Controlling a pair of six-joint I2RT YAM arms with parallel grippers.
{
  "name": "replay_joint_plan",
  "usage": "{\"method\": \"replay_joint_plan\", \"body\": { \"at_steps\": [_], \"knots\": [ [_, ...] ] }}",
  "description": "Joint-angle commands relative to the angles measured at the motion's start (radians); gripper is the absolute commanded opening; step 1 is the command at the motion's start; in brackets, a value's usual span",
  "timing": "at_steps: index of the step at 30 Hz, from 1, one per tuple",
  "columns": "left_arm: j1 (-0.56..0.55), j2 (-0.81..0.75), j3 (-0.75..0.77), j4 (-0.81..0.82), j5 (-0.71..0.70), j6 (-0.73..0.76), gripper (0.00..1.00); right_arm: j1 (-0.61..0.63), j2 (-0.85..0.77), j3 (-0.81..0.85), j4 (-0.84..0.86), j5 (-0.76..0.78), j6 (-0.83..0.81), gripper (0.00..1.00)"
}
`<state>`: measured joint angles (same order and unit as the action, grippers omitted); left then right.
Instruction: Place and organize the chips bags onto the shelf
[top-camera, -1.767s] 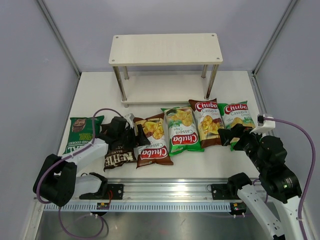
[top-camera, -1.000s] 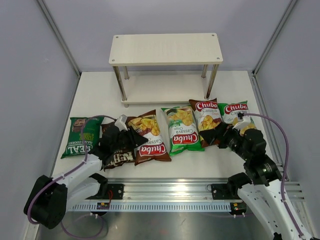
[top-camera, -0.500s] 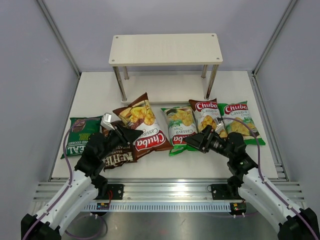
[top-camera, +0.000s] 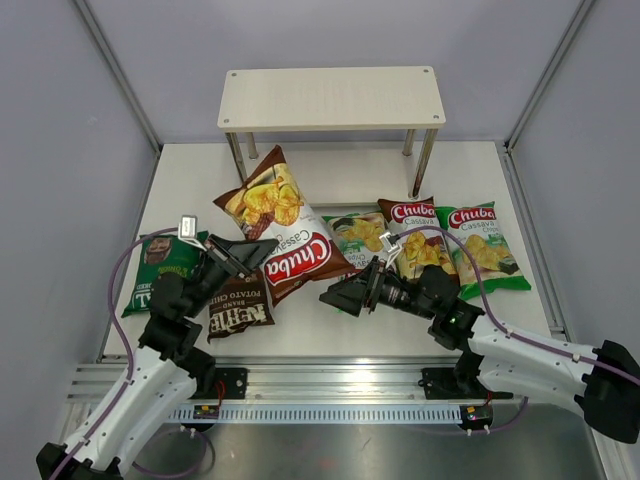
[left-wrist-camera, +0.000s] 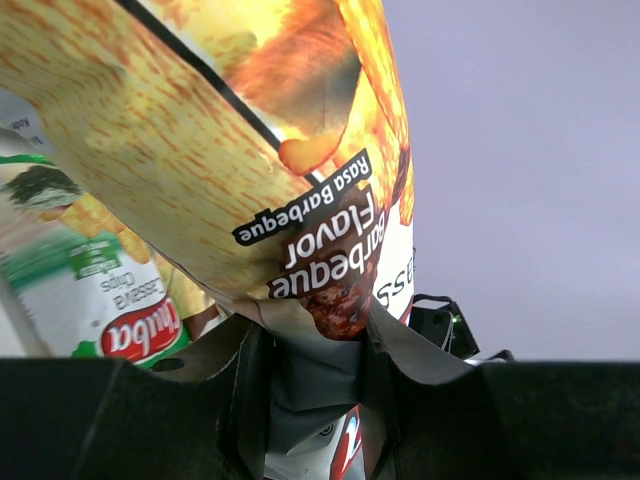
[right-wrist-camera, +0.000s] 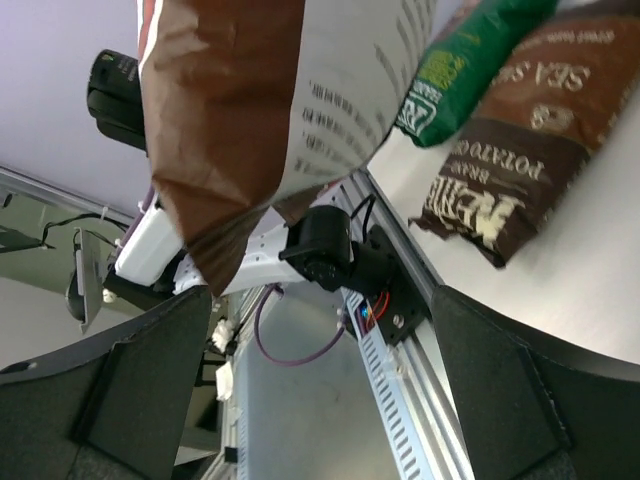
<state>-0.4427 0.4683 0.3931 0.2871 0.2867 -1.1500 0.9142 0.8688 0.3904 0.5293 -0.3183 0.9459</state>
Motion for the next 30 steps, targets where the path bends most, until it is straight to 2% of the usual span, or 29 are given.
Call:
{"method": "replay_joint_plan", "body": {
  "at_steps": [1, 6, 8, 16, 23, 27, 30],
  "knots": [
    [-0.01, -0.026, 0.032, 0.161, -0.014, -0.085, 0.18, 0.066, 0.05, 0.068, 0.194, 0.155, -0.113, 0.99],
    [-0.022, -0.046, 0.007, 0.207, -0.034, -0.143, 0.19, 0.1, 0.165, 0.102, 0.331, 0.222, -0.131, 0.99],
    [-0.03, -0.053, 0.004, 0.199, -0.053, -0.145, 0.2, 0.1, 0.199, 0.103, 0.438, 0.223, -0.14, 0.99],
    [-0.053, -0.051, -0.013, 0.166, -0.099, -0.142, 0.18, 0.112, 0.252, 0.153, 0.56, 0.265, -0.203, 0.99],
    [-0.077, -0.022, -0.016, 0.199, -0.083, -0.132, 0.18, 0.112, 0.291, 0.212, 0.488, 0.377, -0.226, 0.97],
    [-0.09, -0.01, -0.005, 0.199, -0.058, -0.117, 0.19, 0.114, 0.3, 0.228, 0.451, 0.446, -0.236, 0.88],
    [-0.093, -0.01, 0.003, 0.182, -0.049, -0.097, 0.22, 0.114, 0.305, 0.248, 0.42, 0.429, -0.242, 0.67]
  ]
}}
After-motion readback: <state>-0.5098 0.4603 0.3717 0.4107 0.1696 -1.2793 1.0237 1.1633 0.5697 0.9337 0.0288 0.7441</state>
